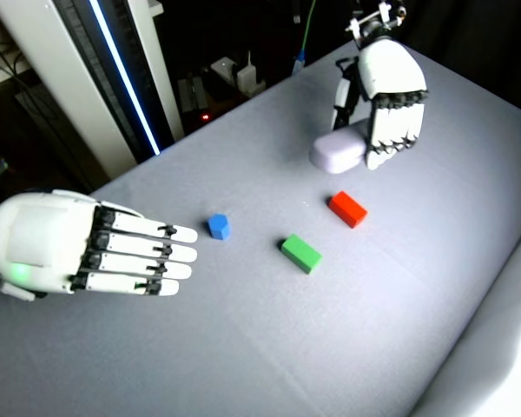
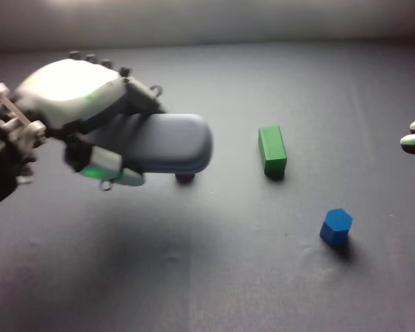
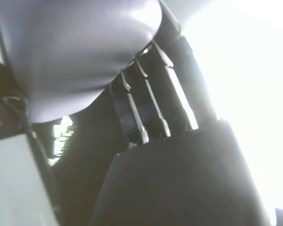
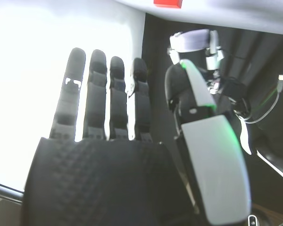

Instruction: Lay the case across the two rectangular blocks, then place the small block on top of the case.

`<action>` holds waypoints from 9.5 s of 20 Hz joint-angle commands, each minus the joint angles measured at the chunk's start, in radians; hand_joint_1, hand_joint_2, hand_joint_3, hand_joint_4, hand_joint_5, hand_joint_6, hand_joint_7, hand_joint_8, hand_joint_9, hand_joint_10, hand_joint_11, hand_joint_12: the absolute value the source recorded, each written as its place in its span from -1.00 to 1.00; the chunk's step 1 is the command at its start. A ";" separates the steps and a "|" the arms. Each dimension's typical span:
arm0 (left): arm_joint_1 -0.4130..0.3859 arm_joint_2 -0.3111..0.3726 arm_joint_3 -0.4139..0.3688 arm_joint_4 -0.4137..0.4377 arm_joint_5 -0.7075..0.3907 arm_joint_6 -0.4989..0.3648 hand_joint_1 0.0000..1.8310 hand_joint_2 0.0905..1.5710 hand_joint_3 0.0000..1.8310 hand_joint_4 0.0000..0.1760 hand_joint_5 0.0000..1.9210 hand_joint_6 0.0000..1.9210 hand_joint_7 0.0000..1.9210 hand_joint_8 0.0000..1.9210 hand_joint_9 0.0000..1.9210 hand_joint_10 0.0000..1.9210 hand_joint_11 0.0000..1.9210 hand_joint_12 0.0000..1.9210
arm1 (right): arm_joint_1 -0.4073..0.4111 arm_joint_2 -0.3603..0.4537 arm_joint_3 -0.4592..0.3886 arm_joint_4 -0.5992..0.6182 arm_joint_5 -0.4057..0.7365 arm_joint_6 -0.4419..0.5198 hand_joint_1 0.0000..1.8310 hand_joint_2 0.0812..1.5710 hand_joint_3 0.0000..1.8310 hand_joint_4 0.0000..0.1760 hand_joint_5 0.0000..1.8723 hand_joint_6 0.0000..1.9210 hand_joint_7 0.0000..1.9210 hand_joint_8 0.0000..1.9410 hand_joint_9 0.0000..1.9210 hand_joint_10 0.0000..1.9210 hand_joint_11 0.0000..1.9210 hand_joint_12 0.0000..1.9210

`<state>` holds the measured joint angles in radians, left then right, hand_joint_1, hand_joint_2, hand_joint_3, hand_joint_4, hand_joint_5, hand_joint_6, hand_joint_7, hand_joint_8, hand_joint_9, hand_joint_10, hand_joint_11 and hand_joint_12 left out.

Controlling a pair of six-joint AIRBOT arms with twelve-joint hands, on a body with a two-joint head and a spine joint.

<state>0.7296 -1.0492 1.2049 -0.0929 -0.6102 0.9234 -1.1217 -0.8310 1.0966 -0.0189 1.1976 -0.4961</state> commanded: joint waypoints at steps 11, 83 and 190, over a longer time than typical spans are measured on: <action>-0.169 -0.205 0.134 -0.015 0.005 0.000 0.52 0.30 -1.00 -1.00 0.07 -0.15 0.23 -0.33 0.06 0.10 -0.10 0.23 | 0.024 -0.005 0.008 0.024 0.106 0.006 -0.11 0.70 -1.00 -1.00 -0.51 -1.00 -0.61 -1.00 -0.61 -1.00 -1.00 0.03; -0.194 -0.278 0.199 -0.088 0.108 0.095 0.01 0.03 -1.00 -0.16 -0.58 -1.00 -0.49 -0.99 -0.44 -0.81 -0.74 0.16 | 0.034 -0.023 0.017 0.011 0.087 0.020 -0.08 0.70 -1.00 -1.00 -0.50 -1.00 -0.62 -1.00 -0.63 -1.00 -0.99 -0.03; 0.333 0.246 -0.321 -0.111 -0.692 -0.040 -0.03 0.07 -1.00 -0.78 -0.68 -1.00 -0.74 -1.00 -0.73 -1.00 -1.00 -0.23 | 0.861 -0.524 0.469 -0.723 -0.655 0.116 0.39 0.28 -1.00 -1.00 0.16 -0.21 0.28 -0.27 0.10 0.15 -0.12 0.64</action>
<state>1.0740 -0.7975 0.8780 -0.2092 -1.1858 0.8883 -0.2764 -1.3594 1.5612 -0.7742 0.4637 -0.3786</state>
